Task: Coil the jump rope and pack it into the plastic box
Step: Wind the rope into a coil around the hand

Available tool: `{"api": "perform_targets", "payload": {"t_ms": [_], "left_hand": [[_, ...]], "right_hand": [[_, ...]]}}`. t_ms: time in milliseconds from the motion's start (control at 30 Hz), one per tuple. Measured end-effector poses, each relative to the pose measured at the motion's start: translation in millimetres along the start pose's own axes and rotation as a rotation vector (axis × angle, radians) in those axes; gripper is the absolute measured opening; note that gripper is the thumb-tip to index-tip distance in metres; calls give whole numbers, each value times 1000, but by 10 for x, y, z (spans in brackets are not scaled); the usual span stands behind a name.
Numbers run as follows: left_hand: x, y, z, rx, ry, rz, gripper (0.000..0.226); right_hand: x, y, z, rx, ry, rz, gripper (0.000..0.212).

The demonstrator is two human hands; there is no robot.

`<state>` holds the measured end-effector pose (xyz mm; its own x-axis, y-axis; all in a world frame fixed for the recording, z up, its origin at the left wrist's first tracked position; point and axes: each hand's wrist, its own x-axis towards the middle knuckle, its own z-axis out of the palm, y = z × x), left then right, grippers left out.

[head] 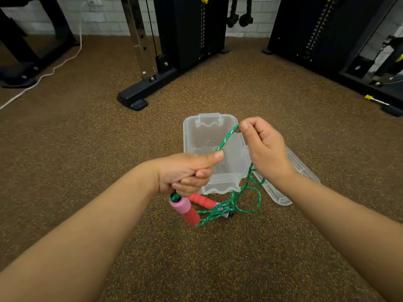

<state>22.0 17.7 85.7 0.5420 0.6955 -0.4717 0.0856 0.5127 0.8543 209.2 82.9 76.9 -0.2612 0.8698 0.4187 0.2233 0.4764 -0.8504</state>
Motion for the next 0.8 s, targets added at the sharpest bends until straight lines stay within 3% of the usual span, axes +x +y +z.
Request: {"api": "perform_targets", "payload": {"t_ms": [133,300,367,467,600,700,800], "left_hand": [[-20,66,75,1,-40,2,51],[-14,140,57,-280,338,221,59],[-13,139,9,-386,404,298,61],[-35,164,-73,-535,373,371,66],[-32,138,-129,-631,333,361,93],[-26,102,-155,-637,368,325,107],[-11,92,-161,-495,451,235,113]], "right_hand": [[-83,169,136,-39,-84,145,24],[-628,404,325,-153,-483,296,31],[-720,353,369,-222,-566,241,28],[-757,257,382,-268,-628,181,23],[-784,126,367,-334,-707,17,24],[-719,-37,315,-318,-705,-101,26],[-576,-219,230,-253,-632,-184,23]]}}
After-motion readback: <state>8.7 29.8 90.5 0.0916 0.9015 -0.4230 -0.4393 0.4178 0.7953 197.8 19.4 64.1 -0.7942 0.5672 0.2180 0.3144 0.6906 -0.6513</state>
